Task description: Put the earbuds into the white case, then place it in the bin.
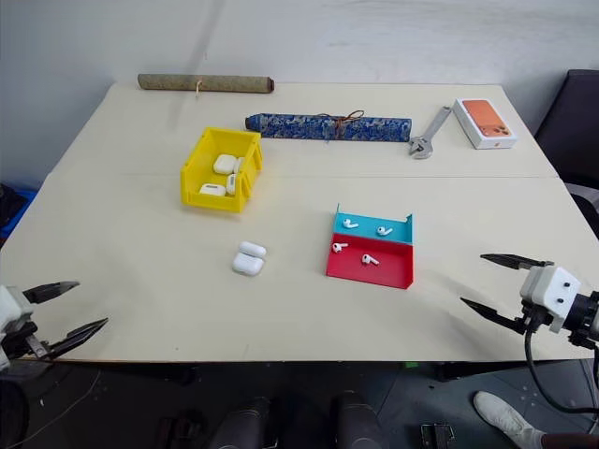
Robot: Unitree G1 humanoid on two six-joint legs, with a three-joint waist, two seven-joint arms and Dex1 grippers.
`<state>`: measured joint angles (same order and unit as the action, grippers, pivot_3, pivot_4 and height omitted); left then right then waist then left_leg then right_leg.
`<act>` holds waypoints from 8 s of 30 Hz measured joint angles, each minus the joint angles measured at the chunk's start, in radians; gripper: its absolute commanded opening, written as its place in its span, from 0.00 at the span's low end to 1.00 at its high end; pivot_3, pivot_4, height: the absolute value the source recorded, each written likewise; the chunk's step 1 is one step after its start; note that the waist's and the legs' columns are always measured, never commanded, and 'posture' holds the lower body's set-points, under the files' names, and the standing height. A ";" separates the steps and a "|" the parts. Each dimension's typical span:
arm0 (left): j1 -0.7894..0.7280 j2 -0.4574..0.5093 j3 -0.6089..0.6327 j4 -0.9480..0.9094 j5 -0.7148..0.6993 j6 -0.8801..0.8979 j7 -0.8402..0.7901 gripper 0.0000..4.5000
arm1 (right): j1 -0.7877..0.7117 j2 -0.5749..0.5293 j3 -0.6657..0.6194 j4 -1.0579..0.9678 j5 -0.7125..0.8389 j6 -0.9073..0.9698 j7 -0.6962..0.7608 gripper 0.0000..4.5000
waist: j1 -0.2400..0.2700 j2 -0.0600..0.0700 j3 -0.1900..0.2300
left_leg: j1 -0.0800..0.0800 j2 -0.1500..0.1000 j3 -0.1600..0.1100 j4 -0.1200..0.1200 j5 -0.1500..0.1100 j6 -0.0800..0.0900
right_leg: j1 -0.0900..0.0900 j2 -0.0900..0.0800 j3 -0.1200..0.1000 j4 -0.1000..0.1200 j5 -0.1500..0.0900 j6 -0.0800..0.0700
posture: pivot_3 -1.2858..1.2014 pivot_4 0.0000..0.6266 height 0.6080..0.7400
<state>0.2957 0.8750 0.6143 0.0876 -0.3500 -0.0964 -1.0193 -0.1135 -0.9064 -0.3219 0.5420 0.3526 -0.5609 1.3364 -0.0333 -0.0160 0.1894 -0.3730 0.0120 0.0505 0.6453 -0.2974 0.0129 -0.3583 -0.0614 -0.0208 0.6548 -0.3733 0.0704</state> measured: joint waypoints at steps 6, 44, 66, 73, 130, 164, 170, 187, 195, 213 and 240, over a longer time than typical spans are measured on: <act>-0.027 0.011 0.005 -0.042 -0.076 0.148 -0.002 1.00 | -0.020 0.028 0.000 -0.034 0.103 0.034 0.089 0.99 | -0.001 0.000 0.000 | 0.001 0.001 0.000 0.000 0.000 0.000 | 0.001 0.000 0.000 0.000 0.000 0.000 | 0.52 0.24 1.00; -0.874 -0.234 -0.426 -0.418 -0.750 1.717 1.102 1.00 | 0.066 0.231 0.074 -0.590 0.284 0.306 0.040 0.99 | 0.011 -0.001 0.003 | -0.001 0.001 -0.002 0.005 0.002 -0.009 | 0.001 0.003 0.000 0.004 -0.001 0.002 | 0.52 0.24 1.00; -0.917 -0.406 -0.614 -0.418 -0.539 1.711 1.339 1.00 | 0.177 0.241 0.072 -0.712 0.282 0.342 -0.081 0.99 | 0.033 -0.002 0.003 | 0.000 0.000 -0.002 0.005 0.005 -0.012 | 0.002 0.004 0.001 0.004 -0.001 0.002 | 0.52 0.24 1.00; -0.914 -0.468 -0.615 -0.422 -0.440 1.708 1.297 1.00 | 0.202 0.241 0.071 -0.736 0.282 0.342 -0.099 0.99 | 0.036 -0.001 0.003 | 0.004 0.000 -0.002 0.005 0.005 -0.012 | 0.005 0.004 0.001 0.004 -0.001 0.002 | 0.52 0.24 1.00; -1.156 -0.188 -0.996 0.243 0.369 0.620 -0.009 0.99 | 0.266 0.255 0.034 -0.800 0.271 0.383 -0.120 1.00 | 0.032 -0.001 0.003 | -0.003 0.000 -0.001 0.004 0.003 -0.006 | -0.001 0.002 -0.001 0.001 -0.001 0.001 | 0.52 0.24 1.00; -0.793 -0.422 -0.568 0.018 -0.191 0.299 -0.419 0.62 | 0.426 0.147 -0.195 -0.865 0.261 0.479 -0.191 1.00 | 0.038 -0.001 0.003 | -0.002 0.000 -0.003 0.007 0.003 -0.005 | 0.004 0.002 -0.002 0.001 -0.001 0.002 | 0.52 0.24 1.00; -0.680 -0.596 -0.620 -0.007 -0.188 0.111 -0.402 0.62 | 0.618 0.107 -0.339 -0.812 0.121 0.529 -0.234 1.00 | 0.033 -0.002 0.003 | -0.001 -0.001 -0.002 0.006 0.002 -0.003 | 0.005 0.002 -0.001 -0.002 -0.001 0.002 | 0.52 0.24 1.00; -0.697 -0.620 -0.641 0.032 -0.175 0.032 -0.348 0.62 | -0.186 -0.277 0.241 -1.043 0.376 1.582 -0.546 0.72 | 0.024 -0.001 0.002 | -0.006 0.001 -0.003 0.004 0.005 -0.006 | -0.002 0.002 -0.003 -0.002 0.001 0.002 | 0.52 0.24 1.00; -0.639 -0.571 -0.647 -0.035 -0.176 0.052 -0.329 0.62 | -0.518 -0.166 0.618 -0.913 0.164 1.626 -0.532 0.18 | 0.030 -0.001 0.002 | -0.020 0.001 -0.003 0.009 0.004 -0.005 | -0.016 0.001 -0.003 0.001 0.001 0.003 | 0.52 0.24 1.00; -0.585 -0.550 -0.655 -0.073 -0.175 0.050 -0.290 0.62 | -0.696 -0.043 0.777 -0.789 -0.046 1.607 -0.412 0.54 | 0.025 -0.001 0.002 | -0.020 0.001 -0.003 0.011 0.004 -0.004 | -0.016 0.001 -0.003 0.004 0.001 0.003 | 0.52 0.24 1.00; -0.567 -0.550 -0.658 -0.070 -0.173 0.019 -0.283 0.62 | -0.706 0.056 0.826 -0.653 -0.200 1.586 -0.371 0.41 | 0.006 -0.001 0.002 | -0.020 0.001 -0.003 0.012 0.004 -0.004 | -0.016 0.001 -0.003 0.005 0.001 0.003 | 0.52 0.24 1.00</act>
<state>-0.2712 0.3251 -0.0437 0.0175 -0.5228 -0.0774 -1.3018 -0.8192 -0.8506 0.5044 -0.1111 0.1531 1.0249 0.9658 -0.0277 -0.0167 0.1915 -0.3929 0.0127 0.0479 0.6570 -0.2937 0.0086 -0.3742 -0.0603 -0.0241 0.6596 -0.3720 0.0732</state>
